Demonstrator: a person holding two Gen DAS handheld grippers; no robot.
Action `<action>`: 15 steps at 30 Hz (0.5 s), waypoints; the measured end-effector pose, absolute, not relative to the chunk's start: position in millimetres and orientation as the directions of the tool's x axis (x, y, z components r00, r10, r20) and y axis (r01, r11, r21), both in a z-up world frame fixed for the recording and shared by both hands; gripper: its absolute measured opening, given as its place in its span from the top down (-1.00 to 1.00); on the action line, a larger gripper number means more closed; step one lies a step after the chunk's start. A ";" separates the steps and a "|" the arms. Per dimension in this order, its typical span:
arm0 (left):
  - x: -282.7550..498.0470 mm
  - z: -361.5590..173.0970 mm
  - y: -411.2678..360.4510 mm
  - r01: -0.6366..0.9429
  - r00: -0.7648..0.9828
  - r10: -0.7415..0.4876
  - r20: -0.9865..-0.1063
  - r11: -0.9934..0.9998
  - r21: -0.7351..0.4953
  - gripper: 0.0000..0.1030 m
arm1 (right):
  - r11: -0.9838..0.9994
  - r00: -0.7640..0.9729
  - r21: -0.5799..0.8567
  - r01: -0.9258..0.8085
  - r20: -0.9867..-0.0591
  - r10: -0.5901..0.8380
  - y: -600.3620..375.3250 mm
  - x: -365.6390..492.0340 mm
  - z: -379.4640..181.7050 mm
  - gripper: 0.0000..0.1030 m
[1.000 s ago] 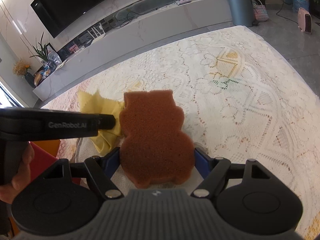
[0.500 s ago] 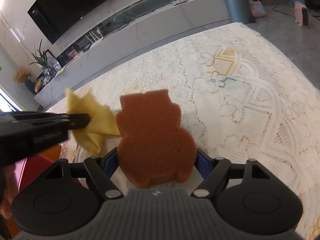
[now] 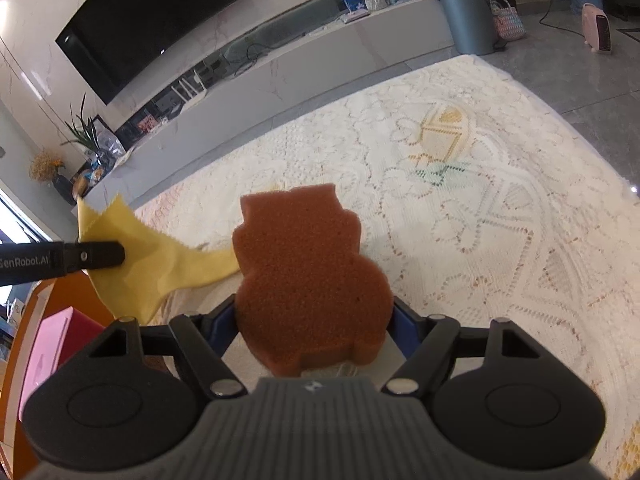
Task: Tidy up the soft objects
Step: 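Carry the brown sponge and yellow cloth over the cardboard box with both tools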
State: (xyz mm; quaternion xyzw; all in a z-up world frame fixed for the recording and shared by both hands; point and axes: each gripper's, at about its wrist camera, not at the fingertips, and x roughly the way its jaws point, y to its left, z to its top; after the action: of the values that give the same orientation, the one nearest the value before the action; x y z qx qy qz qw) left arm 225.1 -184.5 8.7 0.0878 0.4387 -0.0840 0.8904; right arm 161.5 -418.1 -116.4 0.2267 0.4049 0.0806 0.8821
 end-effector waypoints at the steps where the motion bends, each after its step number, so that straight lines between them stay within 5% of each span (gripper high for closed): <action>1: 224.0 10.6 -183.7 0.228 0.603 -0.075 -0.794 0.970 0.081 0.94 | 0.883 0.665 0.468 0.042 -0.672 0.325 -419.4 160.3 -114.6 -0.46; 15: 202.5 53.4 -174.3 0.242 0.686 -0.094 -0.722 0.965 0.104 0.94 | 0.844 0.771 0.535 -0.031 -0.525 0.361 -425.4 139.4 -67.5 -0.44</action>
State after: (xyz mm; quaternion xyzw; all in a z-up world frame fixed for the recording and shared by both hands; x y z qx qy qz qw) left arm 202.5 -174.3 53.4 0.0960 0.3855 -0.0919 0.9131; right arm 139.4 -425.4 -67.5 0.2574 0.3205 0.1082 0.9051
